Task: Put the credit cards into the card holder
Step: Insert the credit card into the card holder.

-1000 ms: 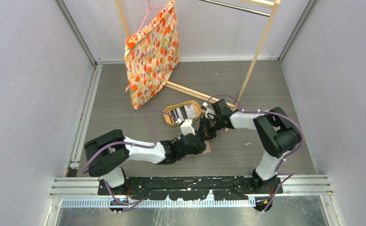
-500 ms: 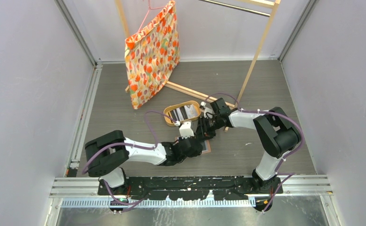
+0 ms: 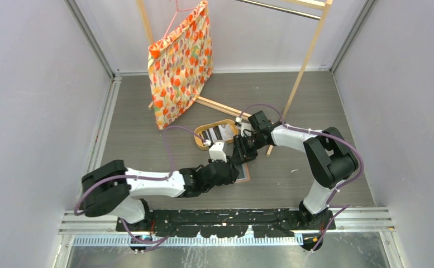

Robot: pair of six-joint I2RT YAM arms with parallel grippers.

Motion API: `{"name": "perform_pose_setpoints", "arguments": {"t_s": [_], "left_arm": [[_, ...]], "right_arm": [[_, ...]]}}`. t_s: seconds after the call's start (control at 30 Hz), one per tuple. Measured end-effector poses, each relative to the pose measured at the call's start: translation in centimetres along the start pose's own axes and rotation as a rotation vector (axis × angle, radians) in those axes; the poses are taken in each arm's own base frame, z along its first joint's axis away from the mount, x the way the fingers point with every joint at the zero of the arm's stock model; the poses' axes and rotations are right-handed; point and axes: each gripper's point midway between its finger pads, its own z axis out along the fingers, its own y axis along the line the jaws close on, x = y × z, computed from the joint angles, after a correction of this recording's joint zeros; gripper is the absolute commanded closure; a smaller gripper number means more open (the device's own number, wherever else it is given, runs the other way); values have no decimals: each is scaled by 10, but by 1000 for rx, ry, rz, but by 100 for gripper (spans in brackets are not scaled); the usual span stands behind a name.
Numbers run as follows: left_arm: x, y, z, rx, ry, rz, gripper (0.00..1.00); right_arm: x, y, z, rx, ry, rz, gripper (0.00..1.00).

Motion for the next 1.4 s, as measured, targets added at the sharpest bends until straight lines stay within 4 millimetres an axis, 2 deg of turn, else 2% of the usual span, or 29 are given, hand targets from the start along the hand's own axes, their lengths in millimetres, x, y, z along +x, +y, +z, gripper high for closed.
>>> {"name": "perform_pose_setpoints", "arguments": {"t_s": [0.1, 0.2, 0.27, 0.3, 0.5, 0.67, 0.9, 1.1, 1.4], "left_arm": [[-14, -5, -17, 52, -30, 31, 63], [-22, 0, -31, 78, -57, 53, 63], [-23, 12, -40, 78, -68, 66, 64], [-24, 21, -43, 70, -72, 69, 65], [-25, 70, -53, 14, -91, 49, 66], [-22, 91, -50, 0, -77, 8, 65], [-10, 91, -38, 19, -20, -23, 65], [10, 99, -27, -14, 54, -39, 66], [10, 93, -20, -1, 61, -73, 66]], "right_arm": [[1, -2, -3, 18, 9, -32, 61], [3, -4, -9, 37, 14, -82, 82], [5, -3, -14, 42, 17, -126, 95], [5, -2, -17, 43, 15, -148, 98], [2, 5, -21, 47, 26, -226, 99], [4, 5, -10, 64, 56, -222, 99], [7, -12, -1, 151, 74, -160, 99], [7, -8, 7, 143, 86, -122, 99], [2, -3, 16, 128, 86, -80, 99]]}}
